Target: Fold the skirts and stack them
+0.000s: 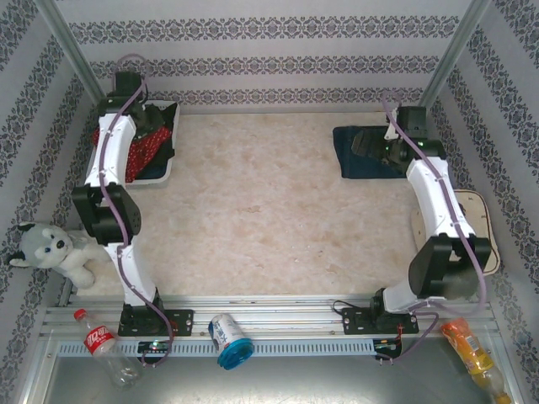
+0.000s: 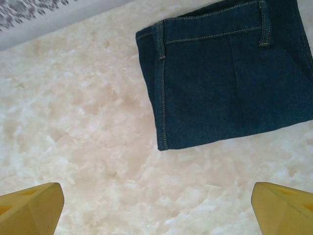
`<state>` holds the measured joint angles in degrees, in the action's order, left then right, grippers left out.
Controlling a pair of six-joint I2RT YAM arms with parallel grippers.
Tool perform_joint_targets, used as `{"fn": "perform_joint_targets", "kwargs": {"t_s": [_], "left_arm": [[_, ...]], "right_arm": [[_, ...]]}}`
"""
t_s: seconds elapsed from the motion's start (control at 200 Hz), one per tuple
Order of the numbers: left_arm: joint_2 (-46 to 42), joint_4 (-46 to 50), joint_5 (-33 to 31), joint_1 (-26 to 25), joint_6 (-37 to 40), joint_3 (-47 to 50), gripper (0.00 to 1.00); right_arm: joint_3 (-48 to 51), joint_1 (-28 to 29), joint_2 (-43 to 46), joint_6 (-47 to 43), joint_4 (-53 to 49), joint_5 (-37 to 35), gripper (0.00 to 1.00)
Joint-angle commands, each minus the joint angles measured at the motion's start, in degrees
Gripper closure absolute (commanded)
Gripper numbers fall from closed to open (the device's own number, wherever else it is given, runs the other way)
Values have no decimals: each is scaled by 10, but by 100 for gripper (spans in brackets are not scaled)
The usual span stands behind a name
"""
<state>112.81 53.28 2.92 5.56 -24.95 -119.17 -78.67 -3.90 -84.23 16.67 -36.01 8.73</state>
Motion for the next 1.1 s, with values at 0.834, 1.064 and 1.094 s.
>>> {"fn": "perform_joint_targets", "kwargs": {"t_s": [0.834, 1.064, 1.094], "left_arm": [[-32, -98, 86, -373, -30, 167, 0], [-54, -206, 173, -221, -112, 352, 0], [-43, -200, 169, -216, -111, 355, 0]], "right_arm": [[251, 56, 63, 171, 227, 144, 2], [244, 189, -26, 276, 274, 155, 2], [239, 204, -38, 288, 270, 146, 2]]}}
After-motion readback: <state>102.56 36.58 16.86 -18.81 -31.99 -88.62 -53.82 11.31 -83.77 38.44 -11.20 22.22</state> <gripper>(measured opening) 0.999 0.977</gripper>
